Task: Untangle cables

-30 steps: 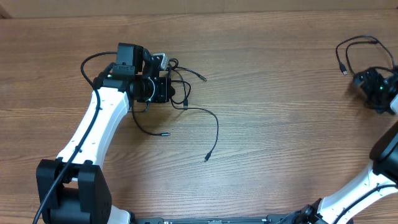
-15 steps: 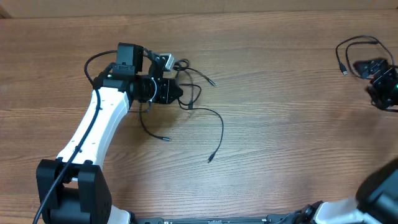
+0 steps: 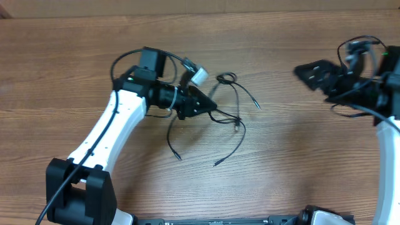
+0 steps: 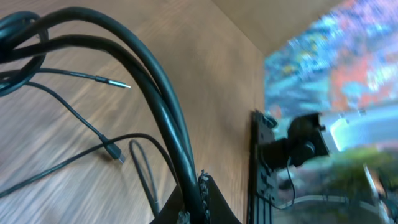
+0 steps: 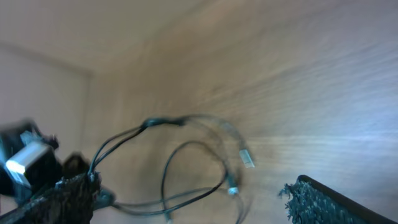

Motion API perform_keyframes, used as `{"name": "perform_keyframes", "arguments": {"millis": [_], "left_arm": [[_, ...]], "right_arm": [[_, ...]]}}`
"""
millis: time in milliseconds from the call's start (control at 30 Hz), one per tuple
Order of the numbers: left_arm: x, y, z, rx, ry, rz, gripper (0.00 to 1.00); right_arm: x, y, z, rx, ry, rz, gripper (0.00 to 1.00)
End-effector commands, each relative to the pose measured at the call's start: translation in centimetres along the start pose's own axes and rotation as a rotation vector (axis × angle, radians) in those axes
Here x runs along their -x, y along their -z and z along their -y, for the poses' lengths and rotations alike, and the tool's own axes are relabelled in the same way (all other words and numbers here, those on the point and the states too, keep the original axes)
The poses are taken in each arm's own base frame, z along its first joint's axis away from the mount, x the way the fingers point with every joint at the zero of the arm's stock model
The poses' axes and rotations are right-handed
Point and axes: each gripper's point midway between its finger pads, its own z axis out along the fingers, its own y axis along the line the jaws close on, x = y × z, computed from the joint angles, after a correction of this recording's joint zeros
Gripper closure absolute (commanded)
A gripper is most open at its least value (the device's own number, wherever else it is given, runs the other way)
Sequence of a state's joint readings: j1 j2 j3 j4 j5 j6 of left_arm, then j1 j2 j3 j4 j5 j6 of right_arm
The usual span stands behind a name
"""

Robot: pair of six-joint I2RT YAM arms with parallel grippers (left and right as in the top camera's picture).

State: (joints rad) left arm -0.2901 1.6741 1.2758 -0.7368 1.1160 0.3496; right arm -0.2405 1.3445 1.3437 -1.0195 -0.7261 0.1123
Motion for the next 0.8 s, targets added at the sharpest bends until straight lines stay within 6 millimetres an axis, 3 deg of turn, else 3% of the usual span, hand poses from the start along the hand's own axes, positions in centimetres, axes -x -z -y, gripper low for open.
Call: {"name": "perform_keyframes", "arguments": {"millis": [0, 167, 300, 400, 533, 667, 767], "left_arm": [[0.0, -1.6, 2.4, -0.099, -0.152, -0.01, 0.96], [-1.3, -2.8, 4.0, -0.147, -0.25, -0.055, 0.96], [-1.4, -3.1, 4.3, -0.156, -0.294, -0.058, 0.96], [-1.1, -3.2, 4.2, -0.155, -0.328, -0.05, 0.96], [-0.4, -3.3, 4.2, -0.157, -0.373, -0.025, 0.96], [0.1, -3.1, 5.2, -0.21, -0.439, 0.016, 0.96], [0.7, -3.2, 5.7, -0.236, -0.507, 0.049, 0.96]], "right_arm": [[-1.8, -1.0, -1.1, -0.056, 0.066, -0.057, 0.0], [-4.6, -2.0, -6.2, 0.148, 0.105, -0.169, 0.0], [-5.2, -1.7, -8.4, 0.268, 0.088, -0.202, 0.0], [-5.2, -1.8, -8.2, 0.247, 0.03, -0.207, 0.0], [-4.4, -2.5, -5.2, 0.07, -0.001, -0.164, 0.0], [-3.9, -2.7, -3.5, -0.042, -0.223, -0.134, 0.0], [-4.4, -2.6, -4.2, -0.022, -0.476, -0.161, 0.03]]}}
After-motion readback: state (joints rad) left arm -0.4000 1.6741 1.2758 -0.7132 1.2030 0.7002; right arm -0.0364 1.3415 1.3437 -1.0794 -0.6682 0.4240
